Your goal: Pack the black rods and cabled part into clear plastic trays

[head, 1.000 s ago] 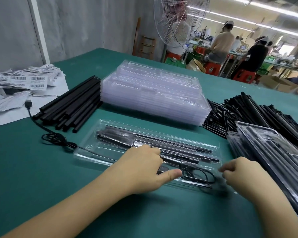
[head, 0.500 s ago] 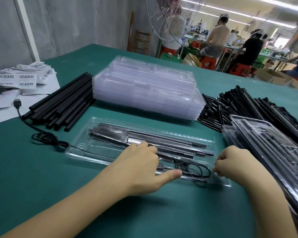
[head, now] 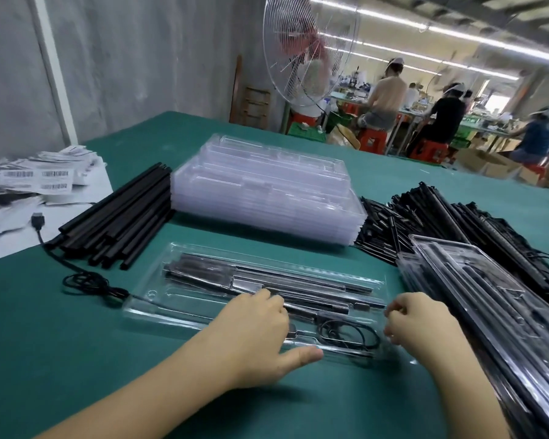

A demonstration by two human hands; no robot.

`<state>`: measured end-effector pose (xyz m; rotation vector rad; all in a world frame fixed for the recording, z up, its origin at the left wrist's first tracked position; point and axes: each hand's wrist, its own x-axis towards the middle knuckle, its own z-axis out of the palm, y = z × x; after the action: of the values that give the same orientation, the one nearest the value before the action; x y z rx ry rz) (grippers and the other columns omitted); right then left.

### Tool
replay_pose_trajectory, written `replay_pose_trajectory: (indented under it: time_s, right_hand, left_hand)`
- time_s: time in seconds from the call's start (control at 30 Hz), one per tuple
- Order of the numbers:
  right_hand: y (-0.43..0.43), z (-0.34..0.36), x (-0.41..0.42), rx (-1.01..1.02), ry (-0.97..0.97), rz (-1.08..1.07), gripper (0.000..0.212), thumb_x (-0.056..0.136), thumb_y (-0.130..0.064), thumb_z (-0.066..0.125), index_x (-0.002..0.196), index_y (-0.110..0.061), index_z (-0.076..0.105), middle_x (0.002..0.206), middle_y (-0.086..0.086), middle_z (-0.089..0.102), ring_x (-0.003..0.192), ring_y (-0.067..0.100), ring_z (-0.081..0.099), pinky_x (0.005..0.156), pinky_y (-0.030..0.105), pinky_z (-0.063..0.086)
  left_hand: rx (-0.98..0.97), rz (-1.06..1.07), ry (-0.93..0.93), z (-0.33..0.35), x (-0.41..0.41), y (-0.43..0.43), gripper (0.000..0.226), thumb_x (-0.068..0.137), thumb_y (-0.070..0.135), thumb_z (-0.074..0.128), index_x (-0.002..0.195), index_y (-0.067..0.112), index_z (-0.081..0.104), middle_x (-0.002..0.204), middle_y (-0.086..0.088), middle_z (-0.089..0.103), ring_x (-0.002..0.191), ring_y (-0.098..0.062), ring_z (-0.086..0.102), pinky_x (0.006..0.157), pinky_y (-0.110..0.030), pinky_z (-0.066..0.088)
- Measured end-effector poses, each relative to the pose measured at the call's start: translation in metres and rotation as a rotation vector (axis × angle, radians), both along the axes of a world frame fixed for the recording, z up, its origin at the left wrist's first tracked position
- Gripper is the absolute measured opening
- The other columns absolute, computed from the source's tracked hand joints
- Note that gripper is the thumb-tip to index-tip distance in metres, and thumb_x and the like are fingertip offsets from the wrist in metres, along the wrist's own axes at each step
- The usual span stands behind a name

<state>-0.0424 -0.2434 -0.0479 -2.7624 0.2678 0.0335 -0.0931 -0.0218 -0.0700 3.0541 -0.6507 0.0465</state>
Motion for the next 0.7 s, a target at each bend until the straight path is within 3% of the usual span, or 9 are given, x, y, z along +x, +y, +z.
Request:
replay_pose_trajectory:
  time_s: [0.1, 0.2, 0.37, 0.53, 0.63, 0.7]
  right_hand:
    - [0.006, 0.001, 0.004, 0.190, -0.177, -0.030, 0.026, 0.083, -0.007, 0.042, 0.082, -0.018, 0.065, 0.085, 0.010, 0.068, 0.075, 0.031, 0.065, 0.076, 0.040, 0.054]
    - [0.010, 0.001, 0.002, 0.215, -0.327, -0.034, 0.023, 0.084, -0.008, 0.044, 0.081, -0.016, 0.066, 0.077, 0.006, 0.067, 0.068, 0.027, 0.062, 0.068, 0.036, 0.053]
    - [0.011, 0.001, 0.004, 0.249, -0.395, 0.013, 0.022, 0.086, -0.007, 0.047, 0.084, -0.013, 0.069, 0.069, -0.004, 0.063, 0.060, 0.011, 0.056, 0.053, 0.021, 0.039]
    - [0.022, 0.001, -0.001, 0.292, -0.418, 0.143, 0.025, 0.085, -0.002, 0.048, 0.084, -0.012, 0.071, 0.077, 0.000, 0.068, 0.059, 0.010, 0.056, 0.058, 0.024, 0.044]
    - [0.040, 0.000, -0.009, 0.369, -0.392, 0.320, 0.029, 0.081, 0.004, 0.049, 0.079, -0.014, 0.072, 0.074, -0.002, 0.068, 0.058, 0.002, 0.055, 0.059, 0.015, 0.048]
    - [0.055, -0.004, -0.014, 0.310, -0.342, 0.513, 0.031, 0.082, 0.003, 0.050, 0.087, -0.014, 0.075, 0.080, -0.007, 0.065, 0.072, 0.004, 0.053, 0.073, 0.008, 0.042]
  left_hand:
    - [-0.107, -0.007, 0.050, 0.012, 0.009, 0.015, 0.056, 0.093, 0.064, 0.023, 0.118, 0.024, 0.054, 0.109, 0.001, 0.059, 0.105, -0.019, 0.051, 0.086, -0.035, 0.043]
    - [-0.284, -0.021, 0.147, 0.020, 0.017, 0.034, 0.035, 0.098, 0.047, 0.037, 0.120, 0.028, 0.057, 0.115, 0.009, 0.063, 0.106, -0.010, 0.056, 0.091, -0.031, 0.045]
    - [-0.481, 0.004, 0.188, 0.021, 0.018, 0.052, 0.028, 0.099, 0.022, 0.042, 0.118, 0.033, 0.060, 0.115, 0.022, 0.062, 0.103, 0.010, 0.054, 0.093, -0.015, 0.044]
    - [-0.417, -0.014, 0.068, 0.012, 0.018, 0.049, 0.037, 0.096, 0.006, 0.042, 0.116, 0.026, 0.066, 0.117, 0.017, 0.055, 0.110, 0.003, 0.047, 0.098, -0.018, 0.037]
    - [-0.288, -0.012, 0.054, 0.005, 0.019, 0.043, 0.046, 0.093, 0.002, 0.039, 0.124, 0.026, 0.063, 0.125, 0.014, 0.054, 0.116, -0.005, 0.042, 0.098, -0.016, 0.032]
    - [-0.226, 0.001, 0.045, 0.003, 0.019, 0.041, 0.051, 0.090, 0.001, 0.039, 0.126, 0.029, 0.061, 0.127, 0.016, 0.055, 0.116, -0.006, 0.041, 0.096, -0.018, 0.033]
